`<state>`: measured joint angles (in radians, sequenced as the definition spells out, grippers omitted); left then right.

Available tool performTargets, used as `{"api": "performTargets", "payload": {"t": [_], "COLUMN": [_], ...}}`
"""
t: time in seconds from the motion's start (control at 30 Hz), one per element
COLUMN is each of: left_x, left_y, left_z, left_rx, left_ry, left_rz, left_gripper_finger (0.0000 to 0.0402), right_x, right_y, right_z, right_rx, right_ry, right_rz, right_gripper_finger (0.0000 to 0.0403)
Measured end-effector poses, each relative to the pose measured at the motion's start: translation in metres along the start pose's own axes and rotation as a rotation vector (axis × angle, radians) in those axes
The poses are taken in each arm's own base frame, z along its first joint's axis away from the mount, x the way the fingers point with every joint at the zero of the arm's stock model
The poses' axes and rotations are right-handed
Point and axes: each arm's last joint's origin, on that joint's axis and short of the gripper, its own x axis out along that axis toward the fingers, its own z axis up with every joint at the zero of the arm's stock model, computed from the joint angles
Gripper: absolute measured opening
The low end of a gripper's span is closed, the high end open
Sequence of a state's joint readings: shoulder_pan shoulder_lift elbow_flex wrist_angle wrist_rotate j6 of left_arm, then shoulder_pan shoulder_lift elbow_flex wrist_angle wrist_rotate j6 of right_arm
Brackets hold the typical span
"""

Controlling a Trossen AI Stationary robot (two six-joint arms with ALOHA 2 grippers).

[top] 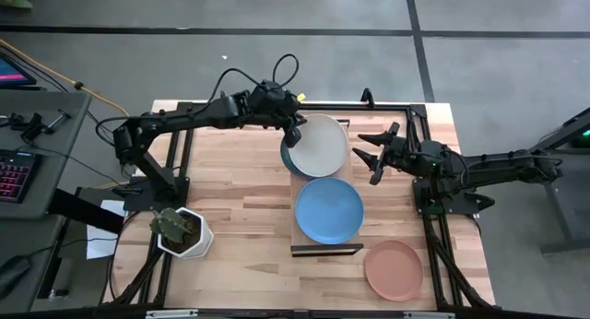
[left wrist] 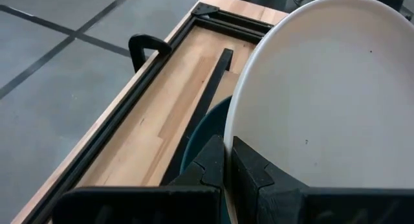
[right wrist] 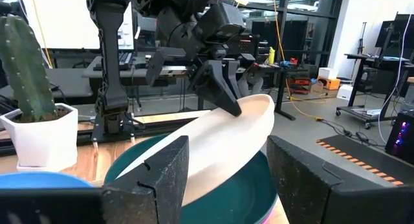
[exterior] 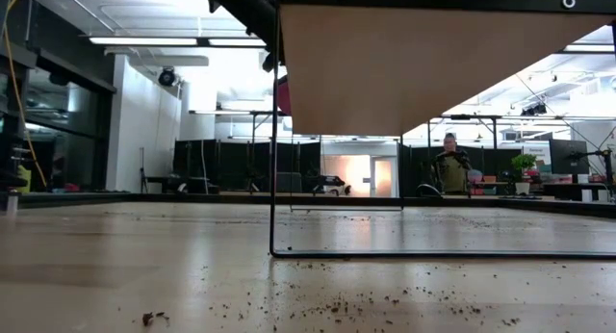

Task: Place and stack plates onto a shelf
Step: Stack the white plate on top of the green plate

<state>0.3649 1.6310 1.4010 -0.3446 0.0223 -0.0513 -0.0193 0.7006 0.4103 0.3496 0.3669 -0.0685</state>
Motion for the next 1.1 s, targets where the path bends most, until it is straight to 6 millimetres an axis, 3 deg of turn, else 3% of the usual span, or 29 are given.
{"api": "performTargets", "payload": {"t": [0.47,1.1], "left_x": [-0.0001,-0.0005], "left_y": [0.0003,0.0008], "left_z": [-0.0048,-0.0083], "left_rx": [-0.018,0.024], "left_ry": [0.049,0.086], "left_rz": [0.004,0.008], "left_gripper_finger": [0.0002,0.0039], "right_x": [0.0000,0.0000], "right_y": [0.0000,0.0000], "right_z": [-0.0001,-0.0001], "right_rx": [0.000,-0.003], "right_ry": [0.001,0.001], "right_rz": [0.000,0.000], "right_gripper_finger": [0.0199,0.0199]}}
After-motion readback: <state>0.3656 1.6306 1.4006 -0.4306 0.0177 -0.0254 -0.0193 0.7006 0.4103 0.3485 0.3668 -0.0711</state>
